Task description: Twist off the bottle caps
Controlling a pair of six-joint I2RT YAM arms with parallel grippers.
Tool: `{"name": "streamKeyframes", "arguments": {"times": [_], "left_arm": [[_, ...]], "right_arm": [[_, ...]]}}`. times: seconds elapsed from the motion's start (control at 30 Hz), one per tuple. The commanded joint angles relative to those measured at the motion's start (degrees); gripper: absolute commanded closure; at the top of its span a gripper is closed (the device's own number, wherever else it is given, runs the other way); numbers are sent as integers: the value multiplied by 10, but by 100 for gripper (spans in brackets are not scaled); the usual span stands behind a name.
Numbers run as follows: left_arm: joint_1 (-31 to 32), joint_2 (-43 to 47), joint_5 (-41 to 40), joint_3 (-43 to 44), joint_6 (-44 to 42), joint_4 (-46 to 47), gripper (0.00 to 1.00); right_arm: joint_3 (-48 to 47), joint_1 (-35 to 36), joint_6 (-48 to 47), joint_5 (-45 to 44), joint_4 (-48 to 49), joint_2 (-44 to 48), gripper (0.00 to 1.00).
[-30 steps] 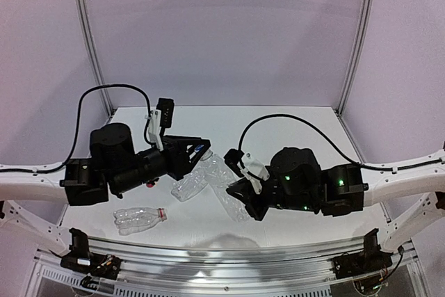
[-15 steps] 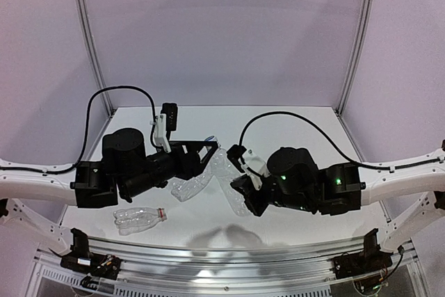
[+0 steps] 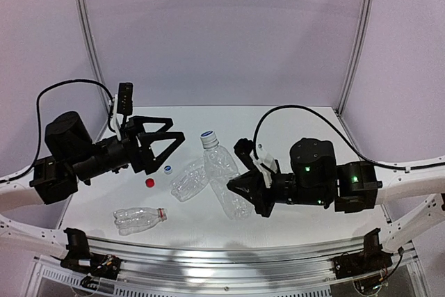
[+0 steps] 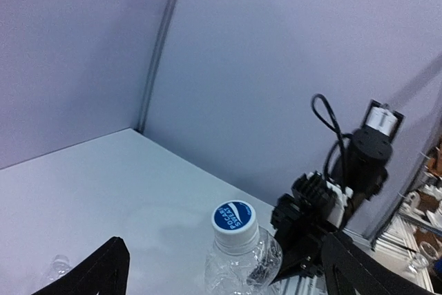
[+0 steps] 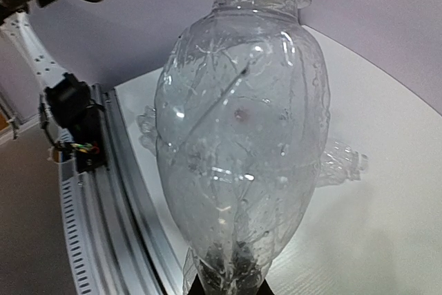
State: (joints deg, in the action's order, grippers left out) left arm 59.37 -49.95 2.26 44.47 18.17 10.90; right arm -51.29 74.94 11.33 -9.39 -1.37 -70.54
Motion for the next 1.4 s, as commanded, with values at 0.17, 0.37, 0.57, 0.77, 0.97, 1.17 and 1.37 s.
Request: {"name": "streamKeyframes", "arguments": {"times": [0.17,0.37,0.57,0.77,0.97,1.17,1.37], "left_arm": [[-10,2,259,-12,-29,22,11],[-9,-33,284,-2,-22,38,21],[-4,-50,289,-3,-23,58,29],[2,-53,281,-3,-28,61,41],[3,-63,281,4,-33,53,66],[10,-79,262,18,-36,37,86],[48,-80,37,46,-1,-31,86]], "right_arm": [[10,-1,-20,214,45,10,100],[4,-1,-24,243,44,1,100],[-4,0,-25,251,38,-10,100],[-5,-1,-25,255,35,-14,100],[-6,-1,-25,256,35,-13,100],[-3,-1,-23,239,34,-6,100],[-5,-1,-8,111,18,-2,100]]}}
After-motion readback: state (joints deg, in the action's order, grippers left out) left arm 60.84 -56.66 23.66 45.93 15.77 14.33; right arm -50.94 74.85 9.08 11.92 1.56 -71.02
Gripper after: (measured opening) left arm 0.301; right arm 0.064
